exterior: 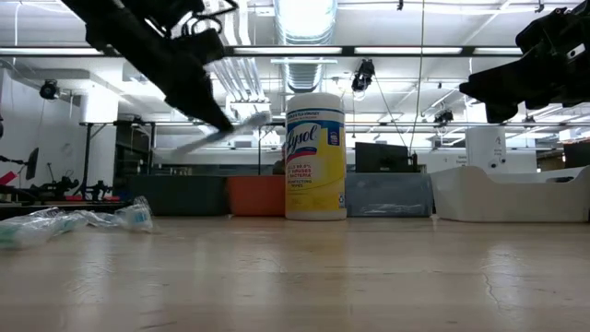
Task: Pick & Place Travel size toiletries
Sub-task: Put the top blue toothbrush into the blue bin
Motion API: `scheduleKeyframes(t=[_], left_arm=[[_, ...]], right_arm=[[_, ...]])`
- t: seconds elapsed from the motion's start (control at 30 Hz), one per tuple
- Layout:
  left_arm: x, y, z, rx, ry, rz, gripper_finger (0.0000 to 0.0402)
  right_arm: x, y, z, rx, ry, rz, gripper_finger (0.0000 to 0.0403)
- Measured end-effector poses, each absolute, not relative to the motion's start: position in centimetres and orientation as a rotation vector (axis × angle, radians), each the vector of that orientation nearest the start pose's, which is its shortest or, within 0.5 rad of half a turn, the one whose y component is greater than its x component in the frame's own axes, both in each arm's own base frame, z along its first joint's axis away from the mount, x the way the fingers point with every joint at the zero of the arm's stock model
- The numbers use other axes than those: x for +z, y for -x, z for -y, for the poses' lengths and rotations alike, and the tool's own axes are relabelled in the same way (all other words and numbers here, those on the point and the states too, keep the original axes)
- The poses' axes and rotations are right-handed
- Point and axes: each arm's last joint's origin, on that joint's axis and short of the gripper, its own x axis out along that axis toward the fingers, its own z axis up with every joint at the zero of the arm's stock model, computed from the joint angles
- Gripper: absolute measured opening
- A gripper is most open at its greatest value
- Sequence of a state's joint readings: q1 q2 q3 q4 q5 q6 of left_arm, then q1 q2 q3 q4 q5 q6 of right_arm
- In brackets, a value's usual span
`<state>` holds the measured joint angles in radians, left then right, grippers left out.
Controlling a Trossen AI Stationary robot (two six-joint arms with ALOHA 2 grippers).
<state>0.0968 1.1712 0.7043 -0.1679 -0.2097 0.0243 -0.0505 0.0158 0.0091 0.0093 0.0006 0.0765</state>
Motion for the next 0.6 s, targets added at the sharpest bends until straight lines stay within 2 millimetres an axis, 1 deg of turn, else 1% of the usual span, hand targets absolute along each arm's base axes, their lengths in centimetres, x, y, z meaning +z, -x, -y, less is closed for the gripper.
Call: scheduleKeyframes(t=[0.23,0.4,0.6], left_arm=[[26.2,-21.9,-5.2,0.485,-0.050,-0.500,0.0016],[27.2,-20.8,-6.6,0.564,-0.024,-0.439,0.0016],[27.8,-20.1,-8.3,0.676,-0.012,-0.387,0.0016]], right_arm=[[16.6,-9.8,0.5,-0.051,-0.078,0.005,0.0128],[16.6,-9.8,0.5,-0.051,-0.078,0.004,0.0122],[16.6,-9.8,0.5,-0.051,-0.077,0.005,0.0119]])
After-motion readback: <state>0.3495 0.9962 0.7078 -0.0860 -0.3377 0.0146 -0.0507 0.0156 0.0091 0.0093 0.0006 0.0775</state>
